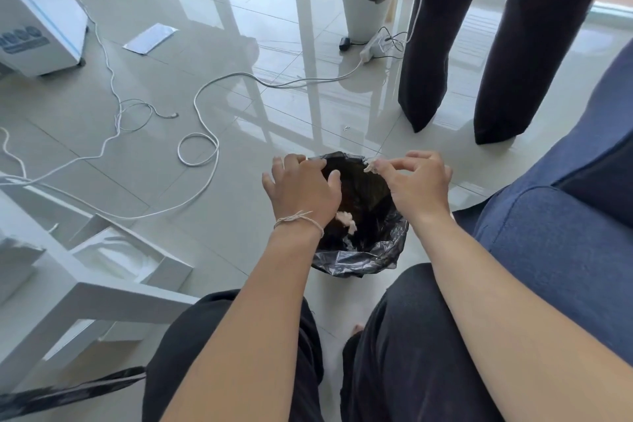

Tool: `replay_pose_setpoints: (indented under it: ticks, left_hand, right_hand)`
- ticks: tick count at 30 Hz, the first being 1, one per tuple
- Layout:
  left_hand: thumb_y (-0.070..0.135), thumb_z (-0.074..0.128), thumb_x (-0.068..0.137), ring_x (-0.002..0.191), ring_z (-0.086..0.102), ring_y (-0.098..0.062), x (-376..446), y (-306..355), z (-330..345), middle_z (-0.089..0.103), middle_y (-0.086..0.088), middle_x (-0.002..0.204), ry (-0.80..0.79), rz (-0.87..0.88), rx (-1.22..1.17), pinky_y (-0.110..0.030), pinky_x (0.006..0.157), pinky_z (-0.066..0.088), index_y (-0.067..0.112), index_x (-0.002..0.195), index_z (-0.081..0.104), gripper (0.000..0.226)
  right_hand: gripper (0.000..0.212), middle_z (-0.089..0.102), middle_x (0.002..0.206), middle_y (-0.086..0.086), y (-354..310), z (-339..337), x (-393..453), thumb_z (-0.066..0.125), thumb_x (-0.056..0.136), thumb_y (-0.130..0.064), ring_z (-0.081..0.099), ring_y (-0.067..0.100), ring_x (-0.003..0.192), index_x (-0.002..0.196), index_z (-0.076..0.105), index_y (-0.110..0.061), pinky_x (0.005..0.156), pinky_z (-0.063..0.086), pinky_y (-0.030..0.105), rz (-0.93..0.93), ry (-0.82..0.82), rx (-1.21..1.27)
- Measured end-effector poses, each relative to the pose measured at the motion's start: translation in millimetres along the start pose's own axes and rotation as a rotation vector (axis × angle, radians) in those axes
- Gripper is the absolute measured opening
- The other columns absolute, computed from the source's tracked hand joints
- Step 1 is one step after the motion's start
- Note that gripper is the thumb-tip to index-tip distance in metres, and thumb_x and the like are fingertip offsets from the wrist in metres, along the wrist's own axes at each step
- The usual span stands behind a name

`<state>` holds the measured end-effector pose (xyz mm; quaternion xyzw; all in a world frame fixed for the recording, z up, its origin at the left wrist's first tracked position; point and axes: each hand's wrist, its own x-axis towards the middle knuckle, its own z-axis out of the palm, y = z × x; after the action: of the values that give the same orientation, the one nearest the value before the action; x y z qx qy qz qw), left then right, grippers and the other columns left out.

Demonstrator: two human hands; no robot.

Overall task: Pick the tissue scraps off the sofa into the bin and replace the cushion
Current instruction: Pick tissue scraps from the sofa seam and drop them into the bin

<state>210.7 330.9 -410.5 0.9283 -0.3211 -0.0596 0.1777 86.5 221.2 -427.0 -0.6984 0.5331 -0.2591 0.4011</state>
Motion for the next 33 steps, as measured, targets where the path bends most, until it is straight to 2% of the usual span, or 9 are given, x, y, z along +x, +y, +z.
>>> replay_pose_setpoints:
  ticks: [5,10,12,18,22,24,26,28,33]
  left_hand:
    - [0.051,0.049,0.095,0.145,0.031,-0.028,-0.4,2.3,0.1,0.053,-0.007,0.142,-0.032,0.011,-0.043,-0.055,0.115,0.026,0.032,0.134,0.061,0.045]
    - [0.049,0.048,0.096,0.144,0.031,-0.034,-0.4,3.3,1.7,0.044,-0.016,0.148,-0.115,0.054,-0.091,-0.049,0.116,0.029,0.021,0.156,0.026,0.070]
    - [0.049,0.049,0.096,0.144,0.031,-0.036,-1.5,3.8,2.0,0.040,-0.018,0.150,-0.131,0.045,-0.123,-0.048,0.116,0.029,0.020,0.157,0.021,0.073]
    - [0.050,0.047,0.097,0.146,0.029,-0.036,-1.0,4.1,3.4,0.036,-0.018,0.153,-0.141,0.040,-0.131,-0.049,0.116,0.029,0.019,0.158,0.017,0.075]
    - [0.051,0.041,0.099,0.147,0.027,-0.034,-0.4,5.0,3.1,0.034,-0.017,0.155,-0.139,0.040,-0.141,-0.050,0.116,0.029,0.021,0.158,0.016,0.071]
    - [0.051,0.038,0.100,0.146,0.030,-0.034,0.1,5.6,2.7,0.034,-0.017,0.155,-0.140,0.037,-0.152,-0.051,0.115,0.030,0.021,0.158,0.017,0.069]
    - [0.051,0.035,0.101,0.145,0.031,-0.034,0.3,5.9,3.2,0.035,-0.016,0.155,-0.142,0.037,-0.156,-0.051,0.115,0.031,0.022,0.158,0.017,0.067]
    - [0.051,0.034,0.101,0.145,0.031,-0.034,0.2,5.8,4.1,0.035,-0.016,0.155,-0.142,0.037,-0.161,-0.051,0.115,0.031,0.022,0.158,0.018,0.065]
    - [0.049,0.030,0.103,0.145,0.031,-0.033,1.7,3.9,4.8,0.033,-0.016,0.156,-0.148,0.031,-0.196,-0.050,0.116,0.030,0.022,0.158,0.018,0.063]
  right_hand:
    - [0.029,0.049,0.113,-0.006,0.1,0.3,0.3,0.072,0.086,-0.054,0.039,0.020,0.126,0.093,0.082,-0.028,0.099,0.030,0.027,0.001,-0.003,-0.027]
    - [0.028,0.049,0.110,-0.007,0.3,1.5,0.5,0.072,0.085,-0.055,0.039,0.019,0.126,0.092,0.082,-0.030,0.097,0.029,0.027,0.000,-0.012,-0.046]
    - [0.027,0.049,0.110,-0.007,0.4,2.2,0.4,0.071,0.086,-0.055,0.039,0.019,0.125,0.092,0.082,-0.031,0.096,0.028,0.026,-0.005,-0.014,-0.056]
    - [0.027,0.051,0.110,-0.007,0.1,3.8,-0.1,0.071,0.085,-0.056,0.039,0.019,0.124,0.091,0.081,-0.032,0.099,0.031,0.028,-0.029,-0.016,-0.065]
    - [0.027,0.062,0.118,-0.003,0.3,4.0,0.2,0.067,0.087,-0.058,0.039,0.020,0.127,0.090,0.081,-0.034,0.100,0.031,0.031,-0.017,-0.038,-0.051]
    - [0.033,0.067,0.104,-0.003,0.6,5.0,1.6,0.062,0.091,-0.057,0.044,0.022,0.125,0.085,0.082,-0.032,0.097,0.028,0.031,-0.027,-0.057,-0.061]
    - [0.040,0.063,0.088,-0.004,0.6,6.0,2.6,0.059,0.094,-0.056,0.049,0.024,0.119,0.076,0.081,-0.028,0.101,0.031,0.036,-0.035,-0.055,-0.065]
    - [0.043,0.064,0.083,-0.005,0.0,5.6,2.3,0.058,0.095,-0.054,0.051,0.024,0.116,0.073,0.080,-0.026,0.105,0.031,0.040,-0.038,-0.048,-0.057]
    - [0.039,0.077,0.097,-0.006,-3.5,2.8,-1.2,0.057,0.098,-0.049,0.051,0.018,0.117,0.084,0.083,-0.023,0.104,0.025,0.034,-0.074,-0.036,-0.051]
